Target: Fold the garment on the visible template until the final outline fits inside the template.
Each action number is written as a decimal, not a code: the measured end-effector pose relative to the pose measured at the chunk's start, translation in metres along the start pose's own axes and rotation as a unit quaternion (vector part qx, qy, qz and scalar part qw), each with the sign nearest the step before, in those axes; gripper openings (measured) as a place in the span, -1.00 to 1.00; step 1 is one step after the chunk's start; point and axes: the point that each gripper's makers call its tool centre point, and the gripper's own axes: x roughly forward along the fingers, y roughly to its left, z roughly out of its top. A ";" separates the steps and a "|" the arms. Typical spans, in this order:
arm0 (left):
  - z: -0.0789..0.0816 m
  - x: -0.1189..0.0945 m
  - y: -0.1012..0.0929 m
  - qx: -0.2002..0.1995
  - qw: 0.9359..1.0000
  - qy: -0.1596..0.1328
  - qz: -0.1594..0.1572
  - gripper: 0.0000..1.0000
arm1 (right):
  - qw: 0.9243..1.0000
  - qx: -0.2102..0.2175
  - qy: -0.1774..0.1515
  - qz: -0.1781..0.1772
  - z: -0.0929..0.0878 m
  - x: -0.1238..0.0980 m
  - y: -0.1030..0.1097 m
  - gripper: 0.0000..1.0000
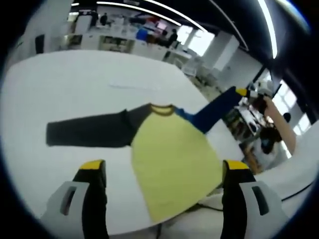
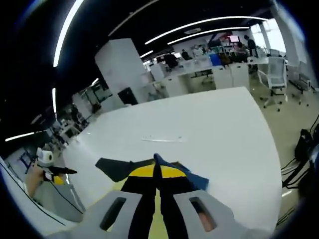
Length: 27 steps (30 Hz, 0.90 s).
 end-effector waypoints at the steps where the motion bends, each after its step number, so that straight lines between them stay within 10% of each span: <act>1: -0.001 -0.001 0.001 -0.001 1.000 -0.001 0.001 0.85 | 1.000 -0.002 0.002 0.003 0.000 0.002 0.003 -0.96; 27: -0.013 -0.027 0.009 -0.022 0.999 -0.025 0.018 0.85 | 0.997 0.028 0.041 0.063 -0.021 0.072 0.054 -0.96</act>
